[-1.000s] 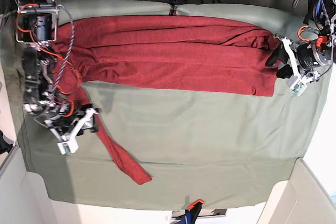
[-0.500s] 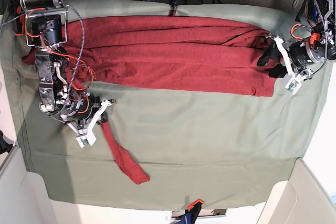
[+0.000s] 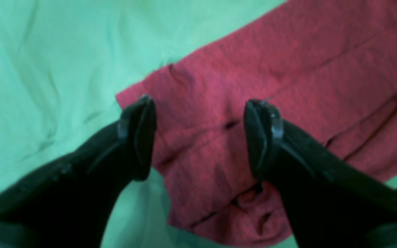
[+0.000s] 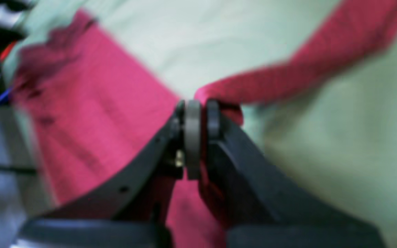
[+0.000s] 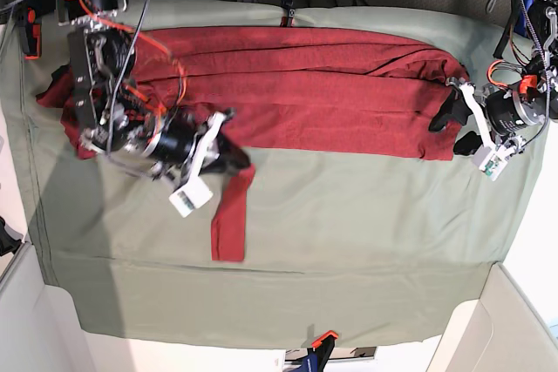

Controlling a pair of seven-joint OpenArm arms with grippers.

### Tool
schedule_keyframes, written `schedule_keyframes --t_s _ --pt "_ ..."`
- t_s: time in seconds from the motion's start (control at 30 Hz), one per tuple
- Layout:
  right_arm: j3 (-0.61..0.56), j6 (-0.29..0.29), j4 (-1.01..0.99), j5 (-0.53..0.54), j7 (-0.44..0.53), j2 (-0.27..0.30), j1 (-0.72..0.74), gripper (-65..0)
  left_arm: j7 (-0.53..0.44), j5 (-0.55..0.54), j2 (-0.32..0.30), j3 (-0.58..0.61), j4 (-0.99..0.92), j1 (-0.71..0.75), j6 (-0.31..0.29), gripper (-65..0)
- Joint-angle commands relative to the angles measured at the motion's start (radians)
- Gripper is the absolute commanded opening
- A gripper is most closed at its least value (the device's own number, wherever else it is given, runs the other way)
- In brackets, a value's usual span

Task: Fold the T-shirt properly
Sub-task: 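Grasp the trailing sleeve with the right gripper and lay it onto the shirt, then grasp the other sleeve with the left gripper and tuck it onto the band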

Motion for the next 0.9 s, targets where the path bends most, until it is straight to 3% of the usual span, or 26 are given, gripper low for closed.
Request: schedule_keyframes --t_s 0.0,0.33,0.43,0.47,0.5,0.67,0.87 --pt "-0.018 0.015 0.050 0.025 0.022 -0.003 0.000 -65.0 -0.024 -0.017 -0.023 -0.011 0.013 -0.011 -0.002 -22.6" --pt "-0.116 0.014 0.173 0.025 0.013 -0.003 -0.179 -65.0 -0.027 -0.132 0.011 -0.011 0.013 -0.113 -0.002 -22.6" --pt "-0.116 0.014 0.173 0.011 0.013 -0.003 -0.185 -31.4 -0.029 -0.132 0.056 -0.002 0.013 -0.156 -0.002 -22.6" --pt "-0.116 0.014 0.173 -0.006 0.017 -0.003 -0.182 -23.4 -0.029 -0.130 0.071 0.011 0.013 -0.171 -0.002 -22.6" --pt "-0.116 0.014 0.173 -0.025 0.017 -0.003 -0.181 -19.9 -0.029 -0.123 0.088 0.030 0.013 -0.186 -0.002 -22.6" --pt "-0.056 0.006 0.201 -0.058 0.016 -0.003 -0.180 -20.2 -0.066 -0.008 0.171 0.190 0.006 -0.274 -0.002 -22.6" --pt "0.160 -0.034 0.246 -0.079 0.012 -0.003 -0.182 -20.3 -0.148 0.151 0.309 0.336 -0.166 -0.414 0.031 -22.6"
